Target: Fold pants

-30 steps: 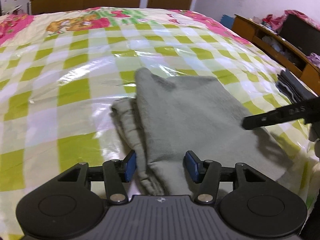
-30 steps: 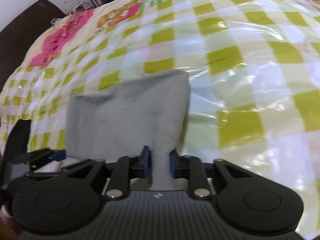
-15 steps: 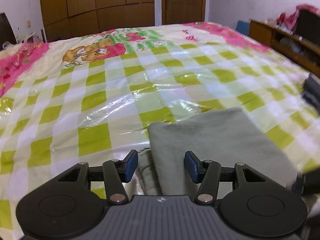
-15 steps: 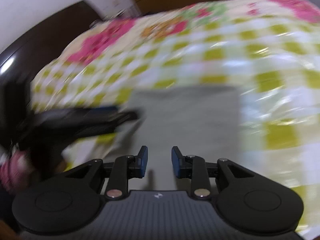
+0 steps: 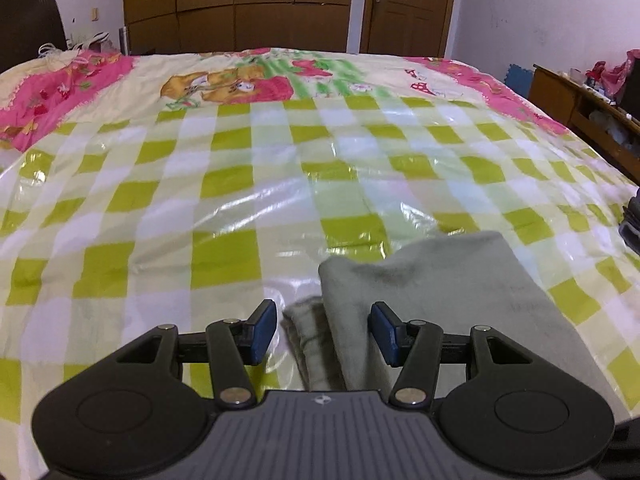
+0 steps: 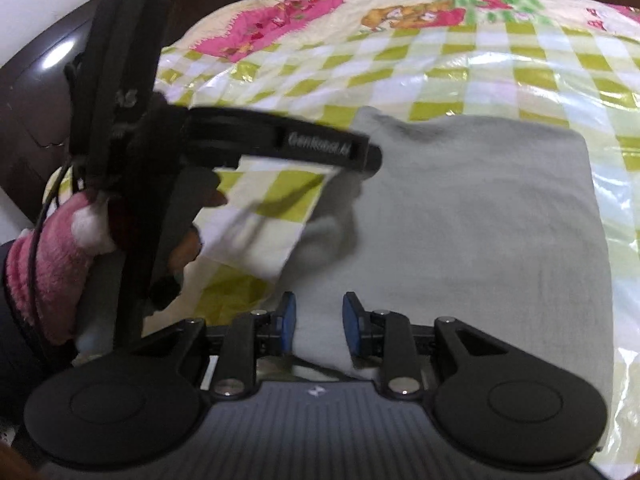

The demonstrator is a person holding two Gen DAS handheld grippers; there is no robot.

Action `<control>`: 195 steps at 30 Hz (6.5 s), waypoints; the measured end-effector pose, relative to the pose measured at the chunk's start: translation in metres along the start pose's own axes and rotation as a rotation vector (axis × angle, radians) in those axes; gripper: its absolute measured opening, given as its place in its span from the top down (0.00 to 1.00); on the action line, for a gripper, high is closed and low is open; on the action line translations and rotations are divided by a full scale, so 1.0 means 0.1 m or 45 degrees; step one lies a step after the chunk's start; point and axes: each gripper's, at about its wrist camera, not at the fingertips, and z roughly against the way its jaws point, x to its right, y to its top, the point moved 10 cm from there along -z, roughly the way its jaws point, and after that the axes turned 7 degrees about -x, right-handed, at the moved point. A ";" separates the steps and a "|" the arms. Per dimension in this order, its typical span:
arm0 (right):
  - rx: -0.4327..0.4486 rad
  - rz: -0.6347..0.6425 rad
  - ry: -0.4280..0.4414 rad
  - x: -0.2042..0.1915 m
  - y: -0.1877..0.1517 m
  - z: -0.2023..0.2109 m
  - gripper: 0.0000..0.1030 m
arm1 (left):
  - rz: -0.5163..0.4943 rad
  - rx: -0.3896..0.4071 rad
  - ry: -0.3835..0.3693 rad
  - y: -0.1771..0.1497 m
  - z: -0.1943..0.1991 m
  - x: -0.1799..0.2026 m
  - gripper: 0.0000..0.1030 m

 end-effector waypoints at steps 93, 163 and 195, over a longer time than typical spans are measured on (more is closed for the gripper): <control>0.130 -0.252 -0.383 0.28 -0.41 0.63 0.78 | -0.059 -0.063 0.022 -1.09 0.81 0.40 0.41; -0.023 -0.219 -0.400 0.44 -0.26 0.25 0.71 | -0.044 -0.208 0.056 -0.98 0.22 0.24 0.17; 0.059 -0.335 -0.429 0.47 -0.22 0.44 0.73 | 0.015 -0.192 0.041 -1.01 0.38 0.35 0.15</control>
